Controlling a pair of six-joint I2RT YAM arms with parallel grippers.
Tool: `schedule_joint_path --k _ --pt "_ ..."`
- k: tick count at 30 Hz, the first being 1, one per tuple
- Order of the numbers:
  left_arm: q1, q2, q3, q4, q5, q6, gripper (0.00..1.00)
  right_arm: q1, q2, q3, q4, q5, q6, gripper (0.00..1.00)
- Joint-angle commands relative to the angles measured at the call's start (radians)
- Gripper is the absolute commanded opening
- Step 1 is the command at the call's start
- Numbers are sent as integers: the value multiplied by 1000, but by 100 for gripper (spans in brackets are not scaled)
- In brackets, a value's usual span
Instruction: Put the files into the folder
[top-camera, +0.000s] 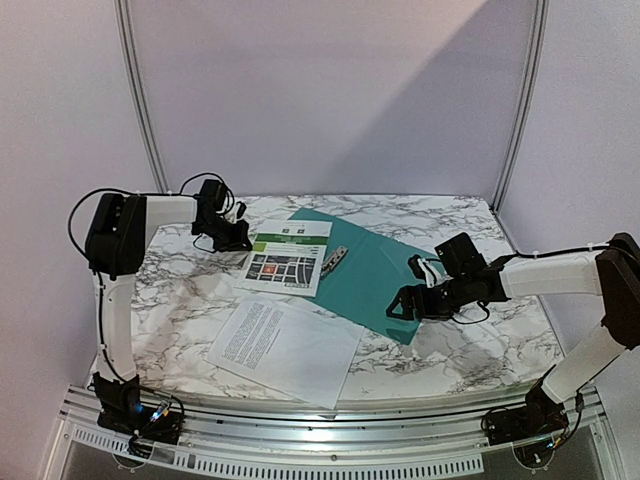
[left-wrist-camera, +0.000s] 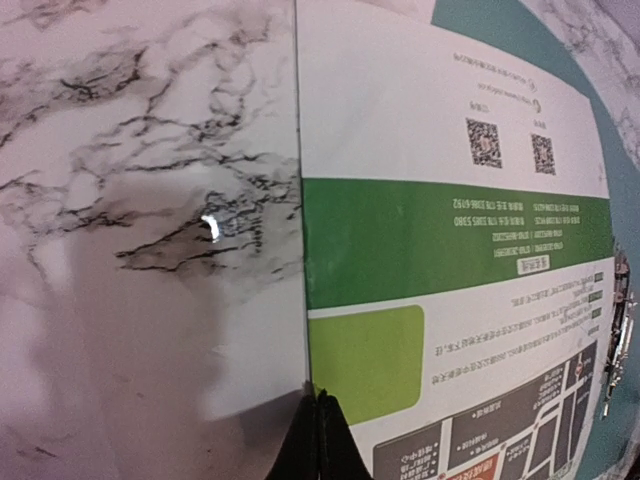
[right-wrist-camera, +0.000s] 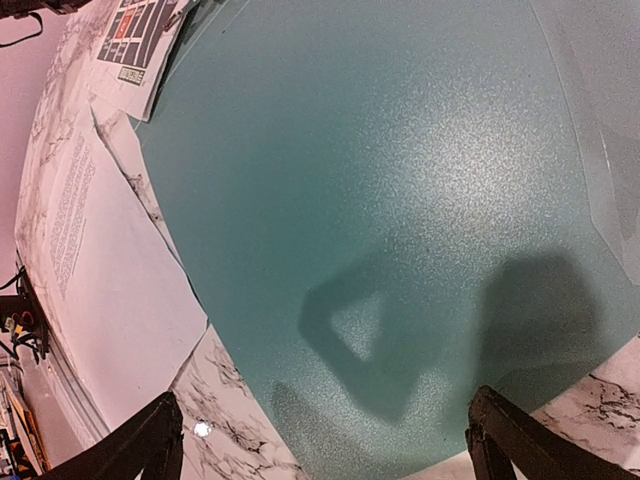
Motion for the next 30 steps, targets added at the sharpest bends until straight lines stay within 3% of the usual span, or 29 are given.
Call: schedule_joint_path --k 1,13,25,30 --pt "-40 -4 -4 47 -19 -7 0 -4 -8 -17 9 -9 4 99" --pt "-126 52 183 -41 -116 184 0 -5 3 -18 9 -4 -4 99" --pt "-157 146 334 -63 -124 211 0 -4 13 -18 6 0 -6 99" --pt "-180 8 224 -12 -233 163 28 -4 22 -12 5 2 -9 99"
